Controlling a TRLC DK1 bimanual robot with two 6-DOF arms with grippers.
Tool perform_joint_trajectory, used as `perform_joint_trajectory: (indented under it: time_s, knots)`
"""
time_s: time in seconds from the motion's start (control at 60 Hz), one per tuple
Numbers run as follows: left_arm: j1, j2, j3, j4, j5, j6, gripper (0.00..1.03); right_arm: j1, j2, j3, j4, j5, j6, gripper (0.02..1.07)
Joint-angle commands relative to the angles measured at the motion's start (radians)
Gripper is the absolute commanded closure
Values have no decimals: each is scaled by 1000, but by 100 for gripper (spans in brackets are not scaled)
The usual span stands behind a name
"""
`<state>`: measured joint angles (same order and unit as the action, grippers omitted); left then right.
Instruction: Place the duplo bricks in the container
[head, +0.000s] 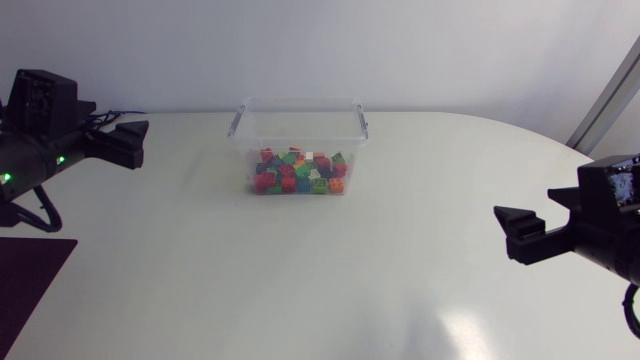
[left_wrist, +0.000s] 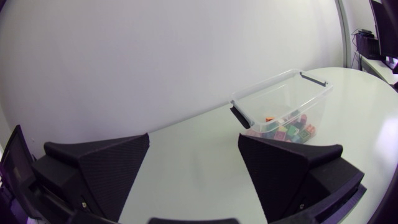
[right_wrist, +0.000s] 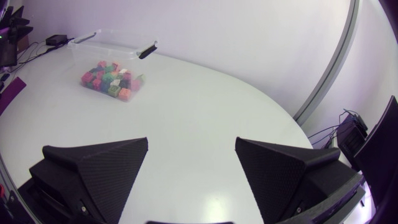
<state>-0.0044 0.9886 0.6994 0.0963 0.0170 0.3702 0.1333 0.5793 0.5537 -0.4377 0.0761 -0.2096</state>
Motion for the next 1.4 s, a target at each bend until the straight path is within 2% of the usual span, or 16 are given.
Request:
perform_joint_trajectory:
  time_s: [0.0, 0.3, 0.633, 1.383]
  knots:
    - [14, -70, -67, 14, -2, -1, 4, -27, -49, -40, 10, 7, -33, 6]
    - [29, -265, -212, 26, -2, -14, 4, -92, -177, -106, 44, 7, -100, 6]
    - [46, -484, -367, 34, 8, -31, 4, -100, -331, -273, 171, 5, -171, 6]
    - [12, -900, -641, -73, -13, -310, 4, -127, -536, -505, 391, -62, 142, 6]
